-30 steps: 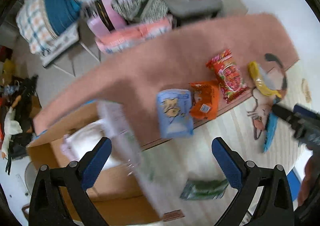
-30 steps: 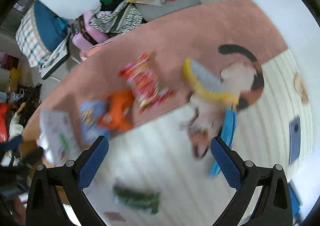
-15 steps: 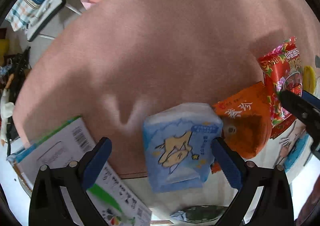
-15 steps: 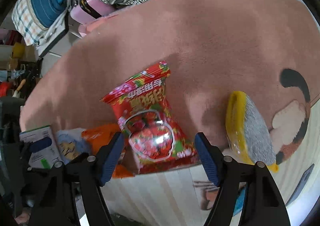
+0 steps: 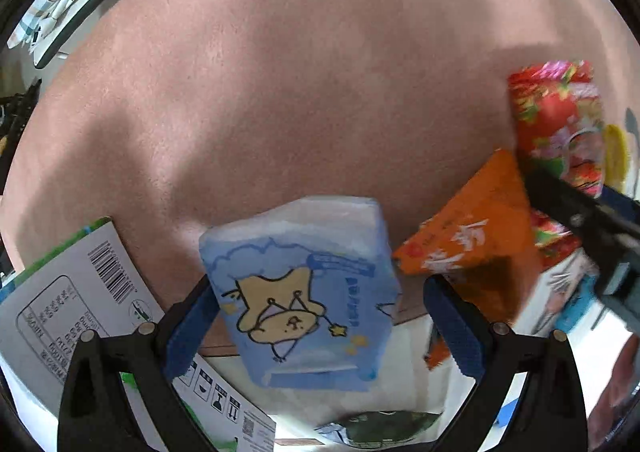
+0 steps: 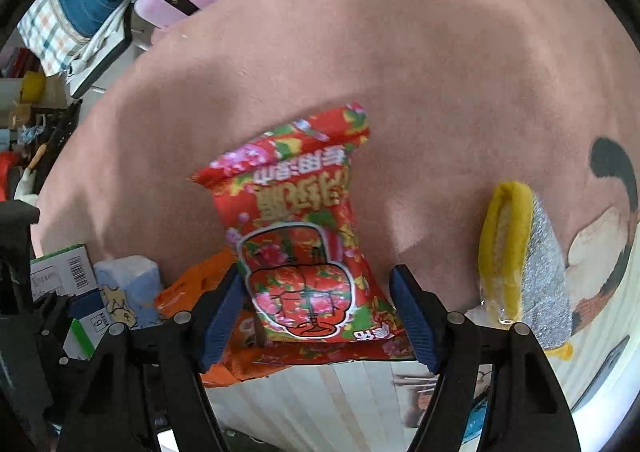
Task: Organize soft objects
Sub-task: 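Grasp the blue tissue pack with the left tool while the right tool grasps the red snack bag, then lower both packs into the box beside the towel and release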
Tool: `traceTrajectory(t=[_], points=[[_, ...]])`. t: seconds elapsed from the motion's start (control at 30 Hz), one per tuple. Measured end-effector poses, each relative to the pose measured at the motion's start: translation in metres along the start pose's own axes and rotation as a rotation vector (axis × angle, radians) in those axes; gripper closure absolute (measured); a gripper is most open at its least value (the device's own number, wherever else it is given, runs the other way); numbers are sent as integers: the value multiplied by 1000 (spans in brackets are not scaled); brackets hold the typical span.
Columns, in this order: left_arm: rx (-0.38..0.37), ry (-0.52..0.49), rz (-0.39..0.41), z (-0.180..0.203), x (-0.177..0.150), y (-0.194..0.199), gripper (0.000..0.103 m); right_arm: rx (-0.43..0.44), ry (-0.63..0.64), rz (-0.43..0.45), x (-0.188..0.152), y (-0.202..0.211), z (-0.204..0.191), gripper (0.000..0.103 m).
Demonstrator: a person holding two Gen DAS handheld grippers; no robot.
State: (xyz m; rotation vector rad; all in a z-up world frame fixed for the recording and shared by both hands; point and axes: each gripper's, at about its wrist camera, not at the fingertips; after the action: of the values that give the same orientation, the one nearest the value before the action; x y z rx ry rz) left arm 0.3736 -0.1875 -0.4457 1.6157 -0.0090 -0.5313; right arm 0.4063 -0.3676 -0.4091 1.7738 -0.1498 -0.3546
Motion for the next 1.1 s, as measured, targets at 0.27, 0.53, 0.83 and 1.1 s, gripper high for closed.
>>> traceTrajectory(t=[0.27, 0.53, 0.83, 1.1], points=[[25, 3, 46, 8, -25, 2, 58, -104, 19, 32, -5, -3, -13, 51], [11, 15, 215, 11, -88, 50, 63, -69, 5, 119, -38, 47, -26, 54], [-108, 104, 408, -93, -176, 152, 63, 105, 100, 210, -138, 110, -108, 54], [-40, 285, 372, -246, -240, 145, 63, 202, 249, 131, -230, 78, -238, 54]])
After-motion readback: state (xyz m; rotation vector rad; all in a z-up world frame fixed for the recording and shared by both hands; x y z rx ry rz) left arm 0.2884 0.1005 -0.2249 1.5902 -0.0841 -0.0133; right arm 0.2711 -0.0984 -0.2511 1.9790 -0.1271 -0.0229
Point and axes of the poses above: each gripper's, at about its wrist camera, not at the fingertips, and y roughly against the way its jaws point, z to its right, x to its top, and after that the axes turned 3 degrees about x, right-handed
